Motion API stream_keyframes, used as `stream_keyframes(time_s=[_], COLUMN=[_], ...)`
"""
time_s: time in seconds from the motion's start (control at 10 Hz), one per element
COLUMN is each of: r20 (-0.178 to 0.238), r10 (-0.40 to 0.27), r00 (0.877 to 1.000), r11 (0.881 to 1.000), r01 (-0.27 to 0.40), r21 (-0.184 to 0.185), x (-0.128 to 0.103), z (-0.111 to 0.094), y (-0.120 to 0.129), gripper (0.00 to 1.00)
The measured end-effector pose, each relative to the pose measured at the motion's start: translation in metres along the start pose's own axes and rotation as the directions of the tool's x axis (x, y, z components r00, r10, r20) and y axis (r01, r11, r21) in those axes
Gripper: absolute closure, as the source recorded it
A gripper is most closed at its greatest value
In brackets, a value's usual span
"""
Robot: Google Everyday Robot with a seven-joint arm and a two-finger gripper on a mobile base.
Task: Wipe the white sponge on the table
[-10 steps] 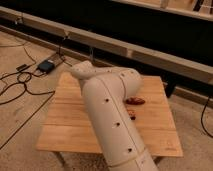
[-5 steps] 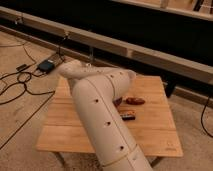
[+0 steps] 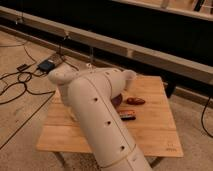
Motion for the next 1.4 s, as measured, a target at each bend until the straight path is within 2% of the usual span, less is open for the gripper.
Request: stream_keyframes(time_s=[0.3,0.5,0.7,0.9,1.1,1.2,1.4], r20=[-0.078,-0.129,-0.162,-0.173,-0.154,-0.135,-0.097], r10=[0.018,0.07,0.147,0.21,0.27,0.292,0.303], r00=[0.997,0.989,0.976,0.962,0.95,0.947,0.948], r11=[0.999,0.995,0.986,0.975,0.961,0.955,0.952], r01=[-0.021,-0.078,-0.157,-0.219,-0.276,-0.296,-0.305], r21=[-0.039,-0.056,-0.05,-0.035,-0.016,-0.01,-0.011], x=[0.038,0.063,0.079,0.082,0.075,0.069,0.056], z=[0.02,0.028,0.034,0.036,0.037,0.035,0.025], y=[0.011,0.001,-0.024,-0.05,-0.079,-0.091,-0.1], gripper=[0.96,0.96,0.96,0.96,0.96,0.96,0.96])
